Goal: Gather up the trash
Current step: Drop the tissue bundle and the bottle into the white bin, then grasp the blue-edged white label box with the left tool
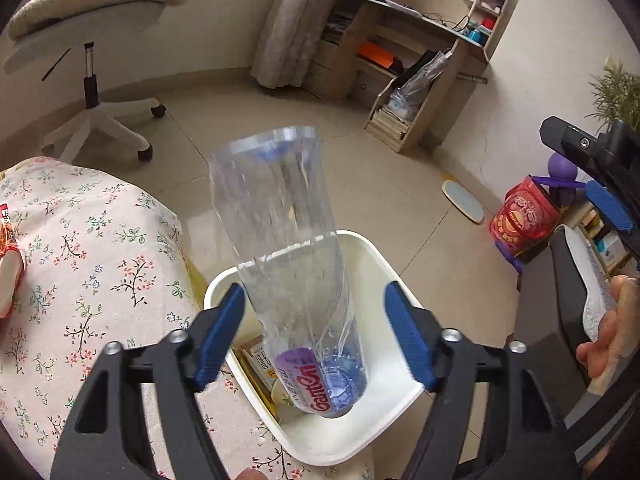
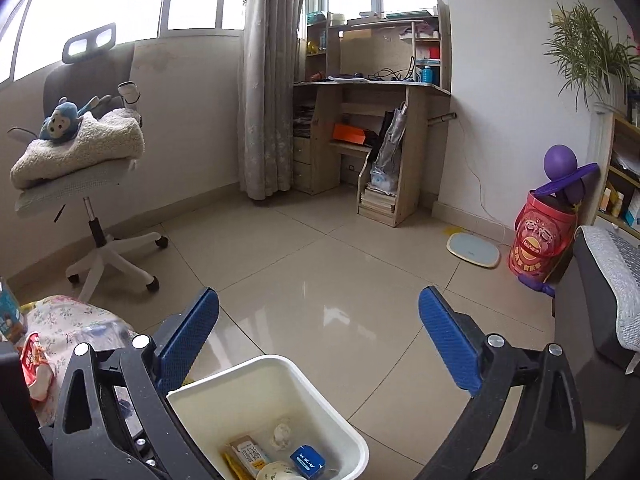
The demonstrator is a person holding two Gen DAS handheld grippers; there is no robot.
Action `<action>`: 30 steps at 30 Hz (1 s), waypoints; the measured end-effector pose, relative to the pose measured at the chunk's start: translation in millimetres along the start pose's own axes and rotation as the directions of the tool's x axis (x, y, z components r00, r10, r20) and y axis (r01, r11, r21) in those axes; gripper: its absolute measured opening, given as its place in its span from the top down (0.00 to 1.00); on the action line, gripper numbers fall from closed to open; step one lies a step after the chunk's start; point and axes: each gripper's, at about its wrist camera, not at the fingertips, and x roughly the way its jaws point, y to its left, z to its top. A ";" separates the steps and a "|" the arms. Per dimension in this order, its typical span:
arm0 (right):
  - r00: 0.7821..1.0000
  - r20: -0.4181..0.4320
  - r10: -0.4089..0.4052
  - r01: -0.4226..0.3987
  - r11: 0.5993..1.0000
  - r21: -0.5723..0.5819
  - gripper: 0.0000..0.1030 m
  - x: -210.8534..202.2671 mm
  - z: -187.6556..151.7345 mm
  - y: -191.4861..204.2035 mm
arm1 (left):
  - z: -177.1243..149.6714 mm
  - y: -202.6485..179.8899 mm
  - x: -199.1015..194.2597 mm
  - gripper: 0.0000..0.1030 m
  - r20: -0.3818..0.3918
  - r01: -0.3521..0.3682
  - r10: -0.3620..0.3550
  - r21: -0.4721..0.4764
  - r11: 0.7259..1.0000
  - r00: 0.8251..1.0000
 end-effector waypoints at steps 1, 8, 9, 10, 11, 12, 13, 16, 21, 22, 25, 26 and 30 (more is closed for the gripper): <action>1.000 -0.004 -0.001 0.001 1.000 0.005 0.07 0.0 -0.4 -0.2 | 1.8 0.1 -3.0 0.19 0.012 0.009 -0.009 0.001 1.000 1.000; 0.999 -0.004 0.032 -0.032 0.999 -0.043 0.07 -5.0 -3.6 26.6 | 14.6 14.9 -42.9 0.19 0.099 -0.151 0.147 0.035 0.988 0.984; 0.999 -0.002 0.038 -0.038 0.998 -0.057 0.07 -7.1 -4.7 32.3 | 15.1 19.8 -50.3 0.19 0.121 -0.179 0.174 0.032 0.983 0.977; 0.999 0.000 0.045 -0.045 0.997 -0.070 0.07 -8.9 -5.8 38.6 | 15.6 24.1 -58.3 0.18 0.143 -0.207 0.201 0.028 0.978 0.969; 0.999 0.001 0.054 -0.054 0.995 -0.082 0.07 -10.7 -7.1 45.3 | 15.7 28.5 -65.9 0.18 0.164 -0.243 0.236 0.024 0.970 0.958; 0.998 0.001 0.063 -0.063 0.994 -0.094 0.07 -12.7 -8.4 52.4 | 15.9 32.9 -72.7 0.17 0.184 -0.287 0.279 0.019 0.958 0.943; 0.997 0.001 0.073 -0.072 0.992 -0.107 0.07 -14.6 -9.9 59.7 | 15.4 37.3 -80.3 0.17 0.207 -0.326 0.317 0.010 0.945 0.925; 0.995 0.006 0.096 -0.094 0.984 -0.150 0.07 -20.1 -13.1 83.1 | 13.5 53.1 -99.9 0.16 0.264 -0.415 0.411 -0.043 0.909 0.873; 0.990 0.020 0.141 -0.133 0.968 -0.214 0.07 -34.1 -21.8 120.8 | 9.4 76.2 -125.8 0.16 0.293 -0.515 0.523 -0.110 0.850 0.801; 0.988 0.020 0.153 -0.145 0.964 -0.223 0.07 -37.3 -23.9 127.6 | 8.5 80.9 -131.1 0.16 0.297 -0.525 0.536 -0.123 0.842 0.790; 0.983 0.015 0.185 -0.176 0.955 -0.240 0.07 -43.3 -28.0 147.0 | 6.5 96.2 -145.4 0.15 0.294 -0.545 0.568 -0.163 0.822 0.769; 0.980 0.013 0.196 -0.188 0.952 -0.242 0.07 -45.0 -29.3 152.9 | 5.3 100.5 -149.6 0.15 0.291 -0.556 0.582 -0.175 0.813 0.759; 0.970 0.001 0.243 -0.235 0.939 -0.252 0.07 -53.0 -35.1 175.2 | -2.0 120.1 -164.8 0.14 0.280 -0.593 0.632 -0.219 0.775 0.722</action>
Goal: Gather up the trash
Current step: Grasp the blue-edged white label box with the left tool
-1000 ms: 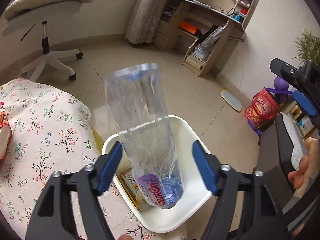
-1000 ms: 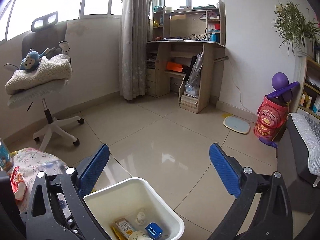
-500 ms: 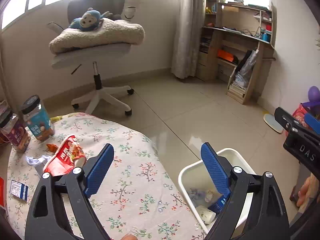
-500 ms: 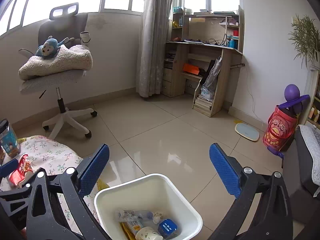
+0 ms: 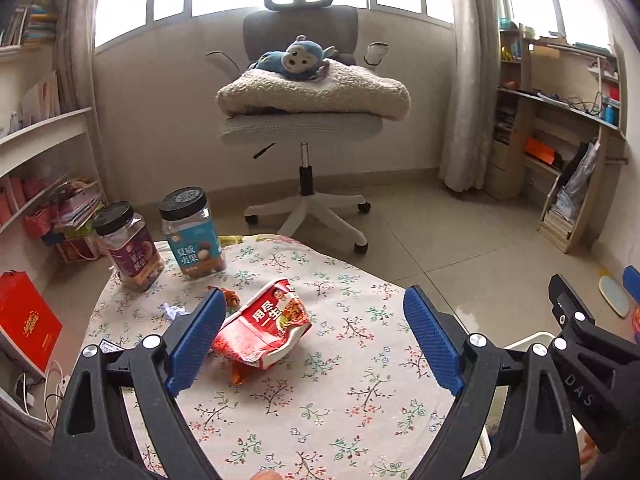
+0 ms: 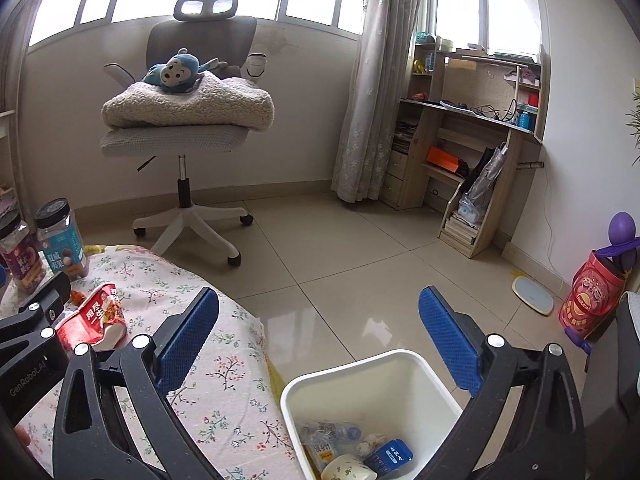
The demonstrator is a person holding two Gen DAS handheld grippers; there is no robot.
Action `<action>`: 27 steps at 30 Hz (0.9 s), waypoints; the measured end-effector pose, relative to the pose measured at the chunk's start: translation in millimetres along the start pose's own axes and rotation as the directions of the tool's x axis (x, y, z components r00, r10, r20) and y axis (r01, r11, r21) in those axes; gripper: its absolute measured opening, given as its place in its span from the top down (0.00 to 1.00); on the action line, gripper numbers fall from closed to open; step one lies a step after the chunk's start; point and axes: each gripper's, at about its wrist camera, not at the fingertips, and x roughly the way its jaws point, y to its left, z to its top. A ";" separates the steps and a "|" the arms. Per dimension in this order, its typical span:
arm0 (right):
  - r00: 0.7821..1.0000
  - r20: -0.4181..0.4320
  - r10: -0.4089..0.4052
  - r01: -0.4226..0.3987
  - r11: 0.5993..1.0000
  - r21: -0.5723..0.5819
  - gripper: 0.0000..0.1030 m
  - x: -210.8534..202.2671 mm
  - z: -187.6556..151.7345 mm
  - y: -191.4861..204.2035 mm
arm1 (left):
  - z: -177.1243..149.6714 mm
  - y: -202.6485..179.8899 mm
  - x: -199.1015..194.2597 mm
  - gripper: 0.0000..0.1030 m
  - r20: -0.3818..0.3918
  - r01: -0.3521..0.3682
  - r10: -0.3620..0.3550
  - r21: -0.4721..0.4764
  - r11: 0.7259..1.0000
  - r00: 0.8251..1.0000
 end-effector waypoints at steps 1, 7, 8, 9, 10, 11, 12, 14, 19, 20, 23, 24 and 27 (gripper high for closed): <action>1.000 -0.001 0.013 -0.013 1.000 -0.002 0.07 -0.7 -0.2 6.0 | -1.8 6.6 0.8 0.14 -0.003 -0.021 0.021 -0.005 1.000 1.000; 0.993 -0.035 0.113 -0.113 0.994 0.000 0.07 1.5 -3.6 45.3 | -14.3 61.5 21.5 0.11 -0.082 -0.172 0.165 -0.080 0.982 0.983; 0.991 -0.040 0.128 -0.128 0.992 -0.007 0.07 1.6 -5.4 53.8 | -16.9 74.0 28.2 0.11 -0.112 -0.199 0.187 -0.101 0.975 0.976; 0.989 -0.046 0.144 -0.144 0.989 -0.012 0.07 2.0 -6.7 61.8 | -20.9 88.0 35.1 0.11 -0.140 -0.225 0.208 -0.126 0.966 0.968; 0.985 -0.054 0.162 -0.163 0.986 -0.015 0.07 2.9 -8.0 69.4 | -24.8 102.0 42.6 0.11 -0.171 -0.259 0.233 -0.150 0.954 0.957; 0.981 -0.066 0.181 -0.182 0.983 -0.016 0.07 4.3 -9.2 76.6 | -28.9 116.6 52.1 0.11 -0.212 -0.295 0.257 -0.171 0.940 0.943; 0.978 -0.076 0.194 -0.196 0.980 -0.021 0.07 5.7 -11.1 84.0 | -33.6 132.9 62.5 0.11 -0.259 -0.329 0.275 -0.197 0.924 0.926; 0.974 -0.091 0.205 -0.210 0.977 -0.041 0.07 8.5 -14.1 99.3 | -47.0 169.9 82.2 0.11 -0.348 -0.394 0.292 -0.273 0.878 0.891; 0.969 -0.120 0.216 -0.228 0.968 -0.102 0.07 15.3 -21.1 126.2 | -92.2 261.6 132.0 0.11 -0.583 -0.571 0.260 -0.448 0.688 0.770; 0.969 -0.123 0.213 -0.227 0.967 -0.115 0.07 16.8 -22.4 129.1 | -97.2 275.5 138.0 0.11 -0.602 -0.603 0.269 -0.462 0.651 0.752; 0.966 -0.151 0.208 -0.228 0.964 -0.133 0.07 24.7 -24.9 133.7 | -100.8 301.2 153.2 0.11 -0.628 -0.649 0.284 -0.485 0.586 0.725; 0.964 -0.164 0.207 -0.230 0.964 -0.135 0.07 27.7 -25.6 134.1 | -101.8 307.2 158.7 0.11 -0.641 -0.661 0.279 -0.489 0.569 0.715; 0.961 -0.192 0.198 -0.226 0.964 -0.137 0.07 36.5 -27.8 136.8 | -107.9 320.5 174.4 0.11 -0.688 -0.708 0.284 -0.468 0.529 0.668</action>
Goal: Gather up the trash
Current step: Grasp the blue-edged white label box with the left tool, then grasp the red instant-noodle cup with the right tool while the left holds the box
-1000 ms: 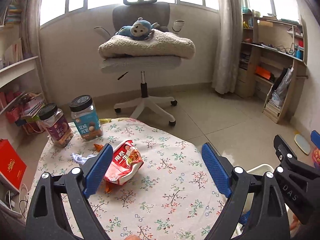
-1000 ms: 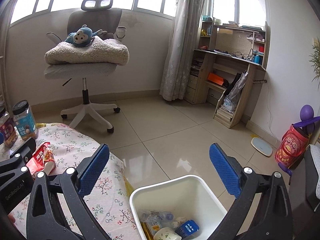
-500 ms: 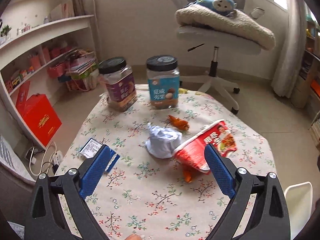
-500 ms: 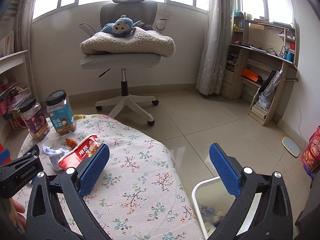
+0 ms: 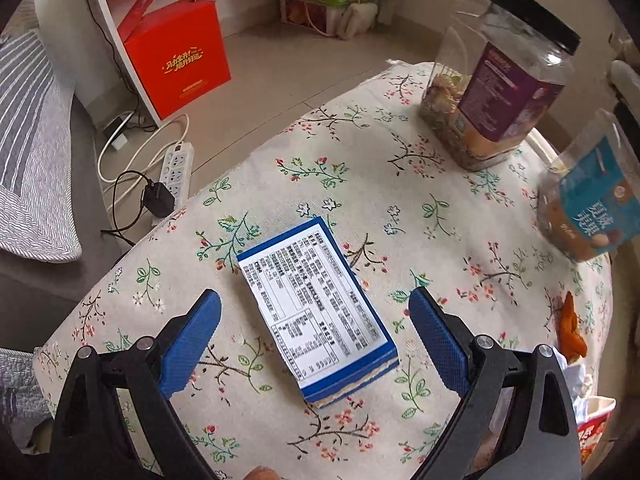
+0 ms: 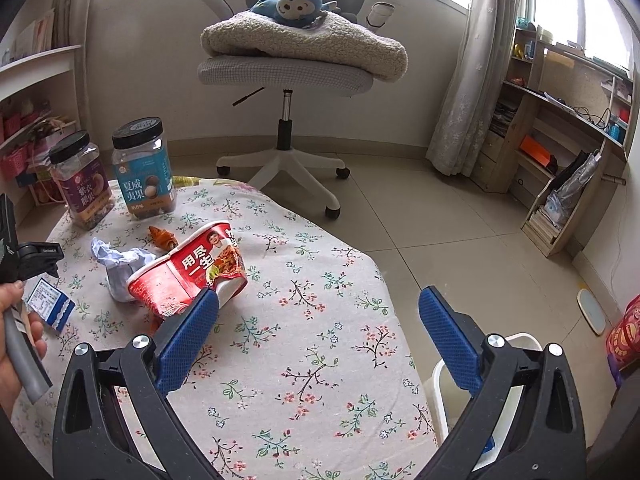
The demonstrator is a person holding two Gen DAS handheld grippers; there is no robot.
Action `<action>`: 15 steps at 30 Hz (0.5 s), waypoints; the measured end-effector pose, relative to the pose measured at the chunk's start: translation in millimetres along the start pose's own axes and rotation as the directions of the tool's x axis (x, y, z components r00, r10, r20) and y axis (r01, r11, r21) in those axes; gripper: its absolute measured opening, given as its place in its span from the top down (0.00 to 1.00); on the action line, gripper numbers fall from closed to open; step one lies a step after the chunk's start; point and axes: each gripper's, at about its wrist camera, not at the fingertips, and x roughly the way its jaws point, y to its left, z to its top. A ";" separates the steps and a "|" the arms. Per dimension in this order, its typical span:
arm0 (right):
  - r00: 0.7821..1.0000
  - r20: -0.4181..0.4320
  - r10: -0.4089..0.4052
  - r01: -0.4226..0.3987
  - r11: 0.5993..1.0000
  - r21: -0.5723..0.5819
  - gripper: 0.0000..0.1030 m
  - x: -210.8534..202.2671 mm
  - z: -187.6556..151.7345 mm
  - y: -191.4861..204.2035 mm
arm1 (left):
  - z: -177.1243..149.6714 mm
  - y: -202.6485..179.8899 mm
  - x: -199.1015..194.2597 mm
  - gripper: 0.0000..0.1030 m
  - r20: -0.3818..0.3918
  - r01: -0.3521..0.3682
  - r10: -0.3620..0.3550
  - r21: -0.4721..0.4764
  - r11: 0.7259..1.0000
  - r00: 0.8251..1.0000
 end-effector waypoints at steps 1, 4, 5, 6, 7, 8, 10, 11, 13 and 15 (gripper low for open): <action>1.000 -0.010 0.001 -0.001 1.000 -0.002 0.07 2.9 -0.5 0.8 | 2.0 -1.7 8.6 0.11 -0.023 -0.020 0.020 0.011 1.000 1.000; 0.999 -0.043 0.020 -0.020 1.000 0.003 0.07 12.7 -1.1 4.0 | 3.1 -3.3 33.0 0.11 -0.113 0.015 -0.011 0.039 0.999 0.994; 0.998 -0.058 0.032 -0.031 0.999 0.012 0.07 17.2 -1.1 5.7 | 2.9 -2.1 33.1 0.14 -0.108 0.024 -0.018 0.050 0.998 0.994; 0.996 -0.078 0.052 -0.050 0.998 0.024 0.07 23.6 -0.4 8.2 | 3.0 -3.3 27.7 0.36 -0.085 0.033 -0.026 0.073 0.997 0.996; 0.991 -0.103 0.080 -0.077 0.996 0.039 0.07 31.8 0.3 11.5 | 4.5 -5.7 23.6 0.42 -0.076 0.060 -0.052 0.103 0.993 0.996; 0.984 -0.135 0.115 -0.108 0.992 0.059 0.07 41.4 1.9 15.3 | 5.2 -7.5 20.2 0.44 -0.086 0.096 -0.086 0.121 0.988 0.993; 0.960 -0.202 0.194 -0.173 0.978 0.114 0.07 61.1 3.7 22.6 | 5.2 -7.3 12.4 0.44 -0.099 0.155 -0.142 0.134 0.979 0.985; 0.947 -0.229 0.225 -0.195 0.969 0.149 0.07 70.4 4.3 24.8 | 4.7 -5.6 6.3 0.44 -0.096 0.179 -0.167 0.140 0.974 0.981; 0.922 -0.259 0.286 -0.231 0.947 0.223 0.08 87.4 2.7 30.3 | 6.1 -4.0 -9.4 0.45 -0.086 0.232 -0.221 0.149 0.961 0.971; 0.901 -0.266 0.343 -0.262 0.918 0.296 0.09 102.3 3.0 33.2 | 7.4 -1.9 -30.3 0.44 -0.075 0.291 -0.283 0.167 0.942 0.956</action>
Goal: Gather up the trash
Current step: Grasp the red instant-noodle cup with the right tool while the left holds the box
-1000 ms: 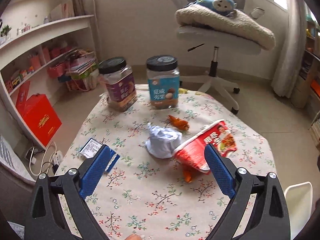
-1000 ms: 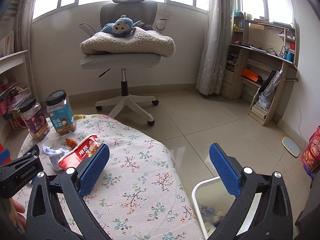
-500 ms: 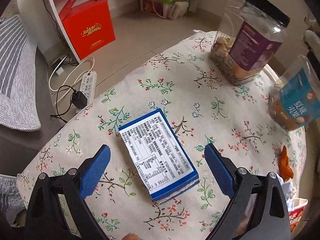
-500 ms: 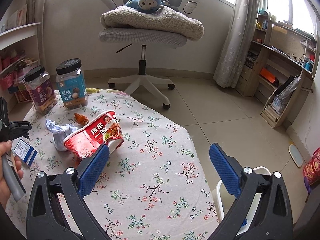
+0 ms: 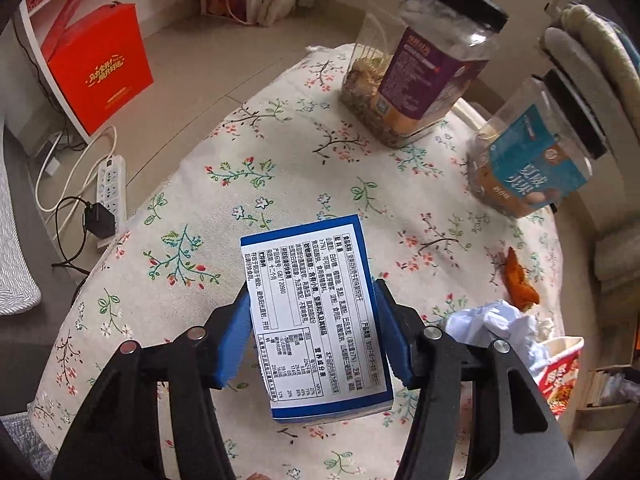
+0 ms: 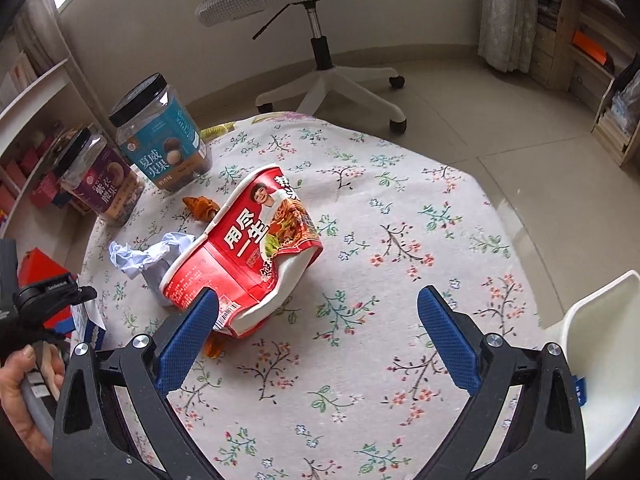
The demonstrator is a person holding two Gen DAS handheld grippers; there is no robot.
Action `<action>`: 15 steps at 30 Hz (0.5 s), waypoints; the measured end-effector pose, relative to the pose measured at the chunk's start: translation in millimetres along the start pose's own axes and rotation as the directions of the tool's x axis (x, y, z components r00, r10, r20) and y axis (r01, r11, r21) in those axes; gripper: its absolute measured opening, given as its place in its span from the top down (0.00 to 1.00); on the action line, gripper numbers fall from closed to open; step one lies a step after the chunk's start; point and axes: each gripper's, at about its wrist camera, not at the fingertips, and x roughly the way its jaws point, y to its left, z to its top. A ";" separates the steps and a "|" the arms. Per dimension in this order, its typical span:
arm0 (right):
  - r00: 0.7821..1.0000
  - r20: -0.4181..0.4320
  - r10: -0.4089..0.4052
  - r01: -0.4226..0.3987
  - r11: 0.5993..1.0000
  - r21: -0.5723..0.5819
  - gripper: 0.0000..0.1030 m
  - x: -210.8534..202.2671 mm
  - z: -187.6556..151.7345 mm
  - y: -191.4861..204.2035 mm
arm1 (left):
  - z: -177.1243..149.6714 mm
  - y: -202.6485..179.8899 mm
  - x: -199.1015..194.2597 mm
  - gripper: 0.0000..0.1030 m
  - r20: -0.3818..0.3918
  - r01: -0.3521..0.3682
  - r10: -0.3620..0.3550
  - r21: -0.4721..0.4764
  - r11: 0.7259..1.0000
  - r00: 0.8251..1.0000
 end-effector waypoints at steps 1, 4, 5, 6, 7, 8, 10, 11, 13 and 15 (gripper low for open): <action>0.999 -0.010 0.034 -0.033 0.999 0.031 0.10 7.9 2.8 -0.6 | -0.4 -1.3 -11.2 0.44 0.014 0.031 -0.031 0.013 0.999 0.999; 0.987 -0.071 0.146 -0.134 0.979 0.155 0.11 37.3 6.4 -6.6 | -3.6 -3.6 -39.1 0.44 0.042 0.112 -0.113 0.026 0.993 0.993; 0.979 -0.082 0.188 -0.169 0.966 0.196 0.11 46.1 5.7 -8.1 | -5.8 -2.6 -45.1 0.44 0.045 0.136 -0.137 0.022 0.990 0.990; 0.970 -0.096 0.222 -0.196 0.954 0.227 0.11 54.4 4.1 -8.6 | -7.6 -0.6 -47.9 0.44 0.044 0.156 -0.156 0.019 0.988 0.987; 0.964 -0.110 0.244 -0.211 0.946 0.246 0.15 61.5 2.1 -7.9 | -10.4 -0.5 -49.6 0.44 0.035 0.171 -0.171 0.021 0.985 0.985; 0.959 -0.123 0.255 -0.218 0.943 0.253 0.27 66.5 0.4 -6.3 | -13.0 -1.9 -50.3 0.44 0.021 0.184 -0.185 0.026 0.983 0.983; 0.946 -0.127 0.299 -0.260 0.931 0.257 0.57 70.2 -2.1 -3.4 | -18.0 -3.6 -51.4 0.44 0.003 0.203 -0.203 0.044 0.978 0.979; 0.946 -0.110 0.305 -0.270 0.928 0.257 0.64 65.9 -1.0 -2.6 | -20.3 -5.8 -53.5 0.44 0.005 0.204 -0.205 0.060 0.977 0.979; 0.952 -0.093 0.293 -0.268 0.939 0.217 0.69 54.3 3.2 3.0 | -25.4 -9.5 -60.6 0.44 0.035 0.192 -0.197 0.109 0.975 0.980; 0.960 -0.068 0.270 -0.256 0.952 0.170 0.71 39.4 6.4 7.7 | -28.6 -16.4 -70.2 0.44 0.085 0.172 -0.189 0.175 0.969 0.978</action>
